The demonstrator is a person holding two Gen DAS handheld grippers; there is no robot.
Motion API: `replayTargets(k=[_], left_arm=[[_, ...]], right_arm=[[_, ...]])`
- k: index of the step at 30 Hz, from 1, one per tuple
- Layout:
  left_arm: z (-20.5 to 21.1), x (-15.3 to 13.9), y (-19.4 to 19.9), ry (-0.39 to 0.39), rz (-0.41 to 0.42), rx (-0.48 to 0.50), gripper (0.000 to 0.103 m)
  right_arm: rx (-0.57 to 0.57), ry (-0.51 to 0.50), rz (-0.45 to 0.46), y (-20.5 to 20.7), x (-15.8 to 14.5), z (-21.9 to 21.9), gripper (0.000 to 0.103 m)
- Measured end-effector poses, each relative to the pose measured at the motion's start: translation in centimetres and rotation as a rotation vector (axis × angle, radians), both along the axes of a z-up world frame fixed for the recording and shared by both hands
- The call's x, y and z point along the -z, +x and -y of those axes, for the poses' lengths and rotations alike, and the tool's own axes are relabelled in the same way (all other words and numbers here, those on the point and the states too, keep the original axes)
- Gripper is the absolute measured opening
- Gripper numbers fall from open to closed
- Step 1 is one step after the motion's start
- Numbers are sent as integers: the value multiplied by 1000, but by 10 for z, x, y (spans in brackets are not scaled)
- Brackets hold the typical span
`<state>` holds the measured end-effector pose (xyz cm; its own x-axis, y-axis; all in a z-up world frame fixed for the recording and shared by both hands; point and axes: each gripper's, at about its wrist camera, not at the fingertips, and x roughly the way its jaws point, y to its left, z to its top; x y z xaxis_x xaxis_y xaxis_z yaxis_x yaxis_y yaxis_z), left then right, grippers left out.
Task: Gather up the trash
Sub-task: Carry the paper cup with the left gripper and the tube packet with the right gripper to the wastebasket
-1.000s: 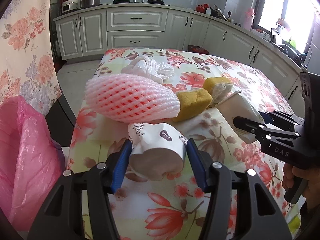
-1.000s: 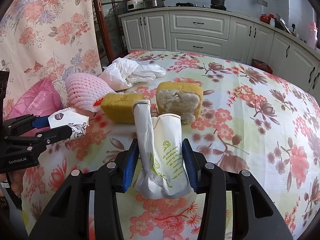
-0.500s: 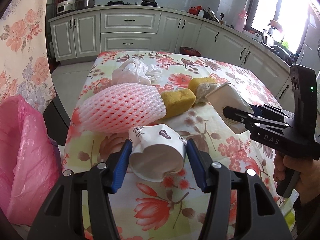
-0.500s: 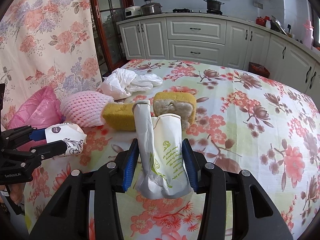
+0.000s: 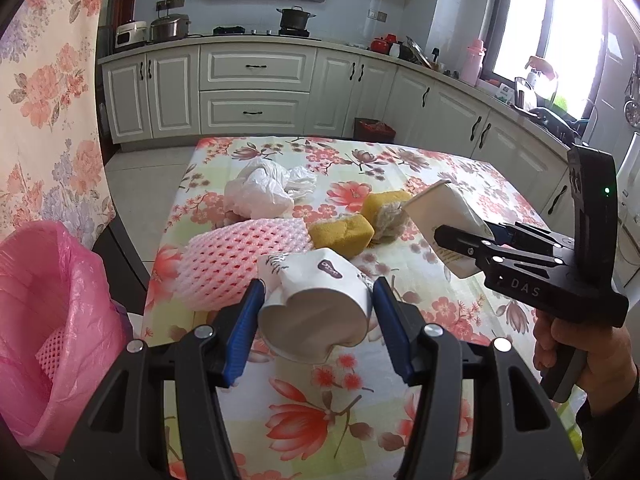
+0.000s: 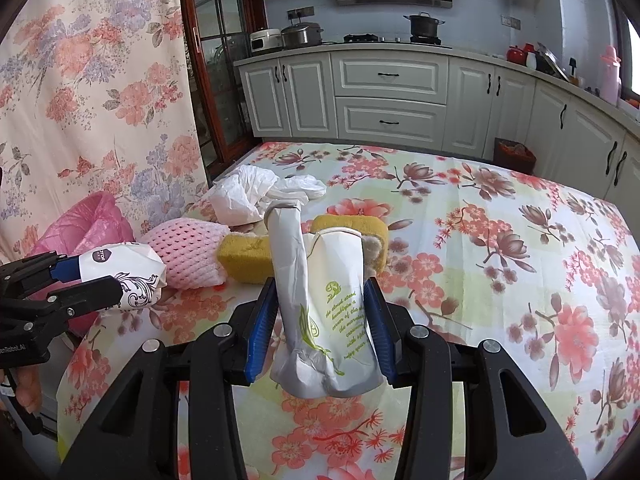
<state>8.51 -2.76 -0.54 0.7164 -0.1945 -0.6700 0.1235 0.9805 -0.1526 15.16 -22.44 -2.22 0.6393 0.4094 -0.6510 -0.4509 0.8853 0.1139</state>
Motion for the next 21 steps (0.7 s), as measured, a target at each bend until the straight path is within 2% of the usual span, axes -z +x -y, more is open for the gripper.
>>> replayTargets(k=[10,21], left_arm=[[-16,-23,-10,1,60,-51,54],[-52,-49,-25,10,125,-142,54]], right_arm=[[3,23,37,0,-16,-3,42],[-5,41,74,-2,-34,-10,42]])
